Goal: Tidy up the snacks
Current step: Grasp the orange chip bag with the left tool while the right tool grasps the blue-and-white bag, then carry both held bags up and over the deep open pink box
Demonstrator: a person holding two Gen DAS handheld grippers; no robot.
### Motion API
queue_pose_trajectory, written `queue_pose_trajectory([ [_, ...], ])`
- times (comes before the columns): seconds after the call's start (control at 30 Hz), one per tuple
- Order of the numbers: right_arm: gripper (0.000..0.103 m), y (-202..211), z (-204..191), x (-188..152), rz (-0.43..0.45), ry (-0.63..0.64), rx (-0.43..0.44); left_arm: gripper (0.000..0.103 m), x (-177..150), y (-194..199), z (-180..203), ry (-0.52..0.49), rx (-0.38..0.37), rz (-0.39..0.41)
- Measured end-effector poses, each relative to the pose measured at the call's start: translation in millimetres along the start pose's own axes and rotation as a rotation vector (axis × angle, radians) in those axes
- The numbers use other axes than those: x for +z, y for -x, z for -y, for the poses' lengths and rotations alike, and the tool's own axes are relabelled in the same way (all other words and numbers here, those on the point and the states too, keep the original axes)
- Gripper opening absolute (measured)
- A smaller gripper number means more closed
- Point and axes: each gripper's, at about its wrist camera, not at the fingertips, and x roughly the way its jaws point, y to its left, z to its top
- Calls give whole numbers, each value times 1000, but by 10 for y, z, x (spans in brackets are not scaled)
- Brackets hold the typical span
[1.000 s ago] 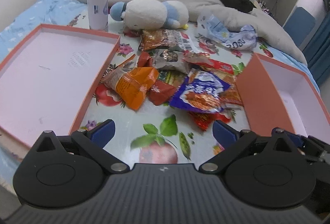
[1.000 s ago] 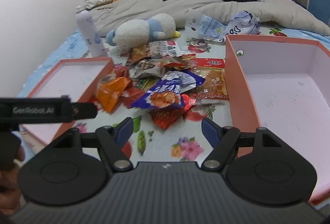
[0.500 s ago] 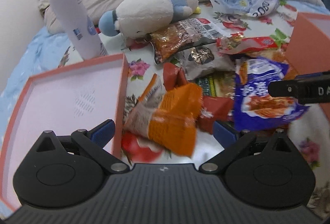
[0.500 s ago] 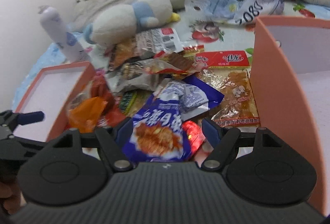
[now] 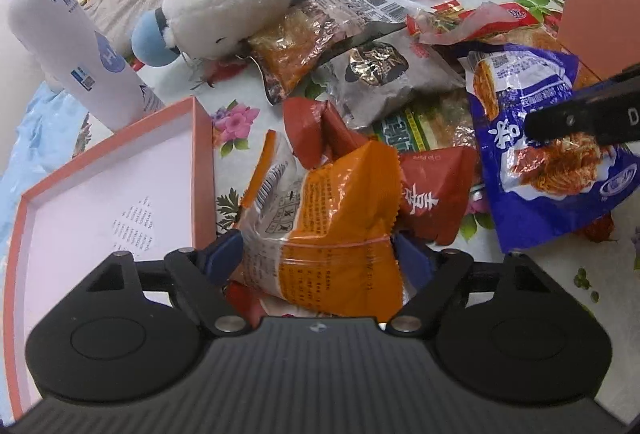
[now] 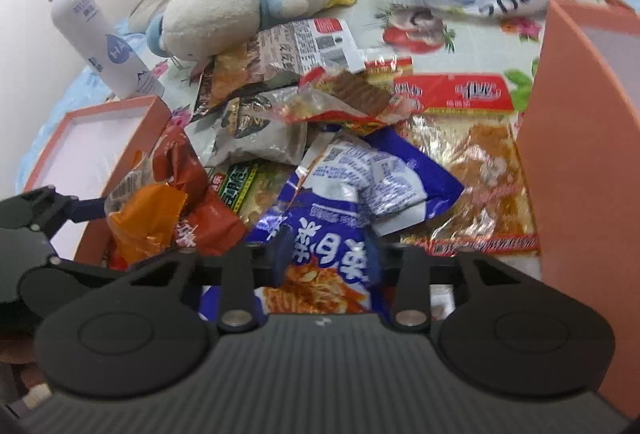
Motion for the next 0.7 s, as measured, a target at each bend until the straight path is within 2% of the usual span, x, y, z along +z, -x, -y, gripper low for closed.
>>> queue_pose_trajectory([
  [0.03, 27, 20, 3, 10, 0, 6, 3, 78, -8, -3, 8, 7, 6, -5],
  [0.1, 24, 56, 19, 14, -4, 10, 12, 65, -24, 28, 21, 33, 21, 0],
  [0.2, 18, 117, 41, -25, -16, 6, 24, 57, -50, 129, -6, 106, 10, 4],
  [0.47, 8, 451, 17, -316, 1, 37, 38, 55, -209, 613, 29, 296, -32, 60],
  [0.53, 8, 549, -28, -437, 17, 73, 16, 54, -288, 772, 57, 338, -45, 66],
  [0.6, 8, 647, -44, -562, 33, 80, 3, 54, -381, 931, 67, 410, -89, 64],
  [0.7, 8, 805, -80, -732, 48, 90, -16, 54, -532, 1186, 207, 445, -88, 68],
])
